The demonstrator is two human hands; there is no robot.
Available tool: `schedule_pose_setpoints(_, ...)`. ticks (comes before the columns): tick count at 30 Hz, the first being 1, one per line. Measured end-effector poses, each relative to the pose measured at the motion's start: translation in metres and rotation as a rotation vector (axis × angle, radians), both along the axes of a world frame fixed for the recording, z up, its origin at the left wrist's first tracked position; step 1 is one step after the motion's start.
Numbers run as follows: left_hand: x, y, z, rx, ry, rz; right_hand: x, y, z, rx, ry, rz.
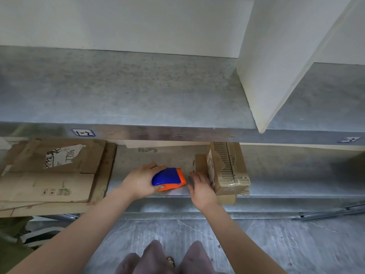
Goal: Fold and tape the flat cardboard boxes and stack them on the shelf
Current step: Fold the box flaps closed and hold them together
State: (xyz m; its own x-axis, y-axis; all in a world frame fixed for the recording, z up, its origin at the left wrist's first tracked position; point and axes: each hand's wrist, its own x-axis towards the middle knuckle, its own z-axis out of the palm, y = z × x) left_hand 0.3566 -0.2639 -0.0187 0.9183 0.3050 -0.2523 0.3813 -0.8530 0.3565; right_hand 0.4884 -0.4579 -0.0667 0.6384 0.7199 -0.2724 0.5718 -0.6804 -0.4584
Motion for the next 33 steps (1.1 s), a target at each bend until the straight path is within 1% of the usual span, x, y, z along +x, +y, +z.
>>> schedule_pose_setpoints(2,0.001,-0.005,0.002,0.067,-0.027,-0.028,0.000,0.000,-0.001,-0.004,0.000,0.005)
schedule_pose_setpoints(7,-0.009,0.002,0.012,0.138,-0.065,-0.047,0.003,-0.004,-0.003,-0.072,0.063,0.060)
schedule_pose_setpoints(9,-0.022,0.013,0.017,0.101,-0.071,-0.024,0.003,-0.004,-0.003,-0.063,0.078,0.064)
schedule_pose_setpoints(12,-0.033,0.016,0.025,0.013,-0.138,-0.004,0.000,-0.001,0.002,-0.028,0.058,0.065)
schedule_pose_setpoints(15,-0.032,0.008,0.032,0.008,-0.242,-0.059,-0.004,0.003,0.012,0.036,0.030,0.059)
schedule_pose_setpoints(19,-0.033,0.010,0.051,-0.006,-0.328,-0.078,-0.002,0.004,0.033,0.159,-0.042,0.053)
schedule_pose_setpoints(21,-0.033,0.012,0.064,-0.013,-0.384,-0.136,-0.001,0.003,0.045,0.233,-0.027,0.046)
schedule_pose_setpoints(24,-0.032,0.013,0.084,0.001,-0.458,-0.227,0.004,0.001,0.065,0.333,0.049,0.044)
schedule_pose_setpoints(28,-0.028,0.008,0.102,0.027,-0.518,-0.265,0.007,-0.009,0.087,0.412,0.142,0.048)
schedule_pose_setpoints(30,-0.027,0.001,0.107,0.025,-0.536,-0.263,0.008,-0.017,0.093,0.437,0.117,0.017)
schedule_pose_setpoints(33,-0.024,-0.011,0.112,0.030,-0.558,-0.268,0.010,-0.032,0.102,0.484,0.048,-0.094)
